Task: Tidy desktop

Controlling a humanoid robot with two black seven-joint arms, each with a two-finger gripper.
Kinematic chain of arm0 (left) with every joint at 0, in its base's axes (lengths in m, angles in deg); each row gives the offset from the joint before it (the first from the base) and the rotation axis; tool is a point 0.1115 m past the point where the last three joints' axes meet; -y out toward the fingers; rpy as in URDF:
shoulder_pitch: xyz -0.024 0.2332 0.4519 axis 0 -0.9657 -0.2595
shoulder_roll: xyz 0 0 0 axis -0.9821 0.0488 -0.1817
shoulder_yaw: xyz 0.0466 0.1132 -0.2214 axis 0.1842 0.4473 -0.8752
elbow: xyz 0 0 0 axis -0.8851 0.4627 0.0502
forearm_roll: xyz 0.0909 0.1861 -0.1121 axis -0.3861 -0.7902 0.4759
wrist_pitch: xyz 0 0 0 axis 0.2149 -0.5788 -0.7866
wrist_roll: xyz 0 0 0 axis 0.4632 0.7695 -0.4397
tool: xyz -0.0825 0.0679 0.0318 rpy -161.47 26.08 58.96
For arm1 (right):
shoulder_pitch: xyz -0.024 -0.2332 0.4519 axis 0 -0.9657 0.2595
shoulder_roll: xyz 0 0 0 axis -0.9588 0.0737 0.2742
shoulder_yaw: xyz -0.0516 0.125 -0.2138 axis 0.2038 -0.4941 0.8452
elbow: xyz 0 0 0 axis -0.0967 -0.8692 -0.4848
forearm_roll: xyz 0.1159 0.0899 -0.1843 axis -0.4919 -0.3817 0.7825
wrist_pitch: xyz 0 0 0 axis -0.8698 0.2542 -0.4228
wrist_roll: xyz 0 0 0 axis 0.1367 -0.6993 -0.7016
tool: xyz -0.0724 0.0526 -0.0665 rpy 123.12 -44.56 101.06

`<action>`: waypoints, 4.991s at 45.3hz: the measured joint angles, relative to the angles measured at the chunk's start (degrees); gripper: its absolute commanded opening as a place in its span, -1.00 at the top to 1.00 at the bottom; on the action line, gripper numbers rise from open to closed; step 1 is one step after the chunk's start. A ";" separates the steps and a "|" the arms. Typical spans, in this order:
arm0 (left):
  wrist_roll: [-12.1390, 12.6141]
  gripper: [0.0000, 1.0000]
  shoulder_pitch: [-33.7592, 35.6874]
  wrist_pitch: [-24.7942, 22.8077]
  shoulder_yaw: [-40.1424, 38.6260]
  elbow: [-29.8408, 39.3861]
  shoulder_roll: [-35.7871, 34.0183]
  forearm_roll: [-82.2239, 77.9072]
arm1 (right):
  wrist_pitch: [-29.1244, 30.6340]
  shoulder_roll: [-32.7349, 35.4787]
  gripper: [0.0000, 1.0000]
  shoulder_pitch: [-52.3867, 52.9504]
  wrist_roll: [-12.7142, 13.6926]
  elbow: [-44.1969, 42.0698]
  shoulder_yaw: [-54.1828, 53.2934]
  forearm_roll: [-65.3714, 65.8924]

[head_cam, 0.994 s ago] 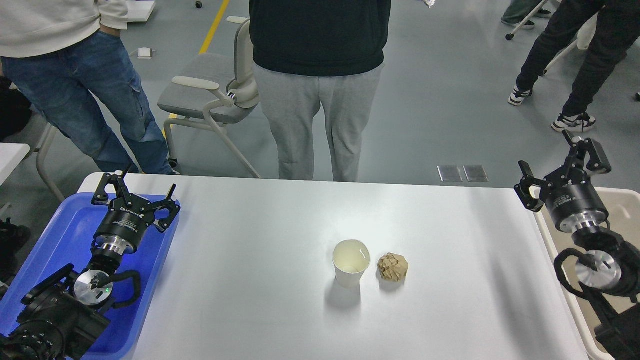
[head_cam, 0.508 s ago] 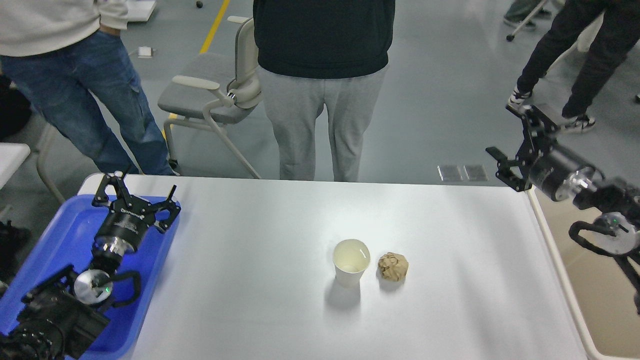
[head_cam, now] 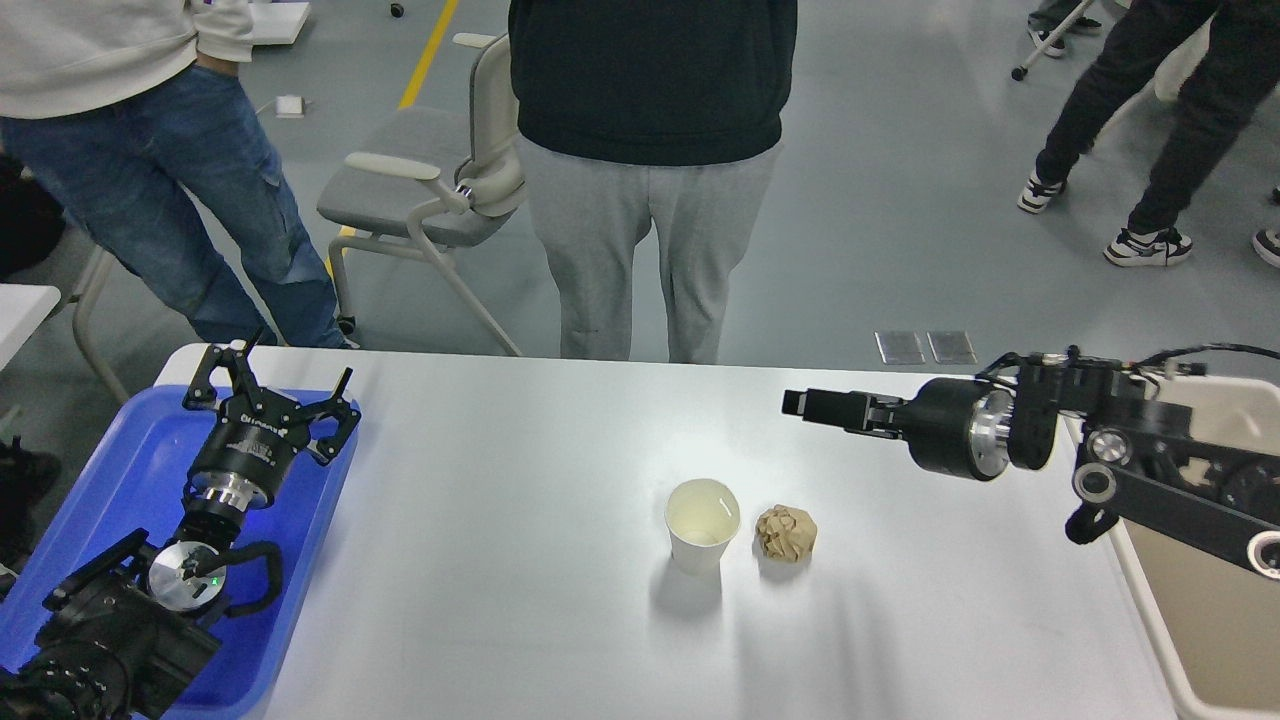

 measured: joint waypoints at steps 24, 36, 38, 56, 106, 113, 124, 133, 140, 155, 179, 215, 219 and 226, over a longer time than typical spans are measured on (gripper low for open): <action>0.06 -1.00 0.08 0.00 0.00 0.00 0.00 -0.06 | 0.25 -18.98 -1.00 10.95 -0.01 -13.53 22.97 7.49; 0.08 -1.00 0.08 0.00 0.00 0.00 0.00 -0.05 | 0.24 -24.01 -0.29 8.92 -0.03 -19.08 24.85 7.82; 0.06 -1.00 0.08 0.00 0.00 0.00 0.00 -0.05 | 0.21 -24.51 0.29 8.76 -0.03 -19.66 25.01 7.82; 0.02 -1.00 0.08 0.00 0.00 0.00 0.00 -0.02 | -2.22 -27.42 1.00 8.09 -0.30 -21.82 26.25 7.58; 0.02 -1.00 0.09 0.00 0.00 0.00 0.00 -0.03 | 6.40 -12.98 1.00 29.56 -0.94 -9.01 26.69 -3.34; 0.01 -1.00 0.06 0.00 0.00 -0.01 0.00 -0.01 | 10.00 -8.27 1.00 34.98 -0.99 -5.77 26.45 -5.34; -0.01 -1.00 0.05 0.00 0.00 0.00 0.00 -0.02 | 13.43 -4.00 1.00 38.77 -1.14 -3.56 25.79 -6.70; -0.01 -1.00 0.09 0.00 0.00 0.00 0.00 -0.01 | 14.06 1.30 1.00 37.78 -1.84 -3.75 23.37 -7.26; -0.01 -1.00 0.09 0.00 0.00 0.01 0.02 0.00 | 13.72 9.80 1.00 31.15 -2.39 -5.55 17.28 -8.87; -0.01 -1.00 0.08 0.00 0.00 0.00 0.00 -0.03 | 9.19 21.19 1.00 6.43 -5.75 -21.97 1.09 -25.51; 0.00 -1.00 0.04 0.00 0.00 0.00 0.00 -0.02 | 7.44 2.19 1.00 -18.21 -8.09 -68.91 -5.39 -58.88; 0.00 -1.00 0.06 0.00 0.00 0.00 0.00 -0.02 | 1.72 -11.24 1.00 -24.67 -8.11 -84.04 -6.27 -66.06; 0.00 -1.00 0.06 0.00 0.00 -0.01 0.00 -0.02 | 1.61 -11.38 -0.68 -24.74 -8.00 -84.19 -6.28 -66.13; 0.00 -1.00 0.07 0.00 0.00 0.00 0.00 -0.02 | 1.52 -11.45 -1.00 -24.74 -7.75 -84.37 -6.33 -66.21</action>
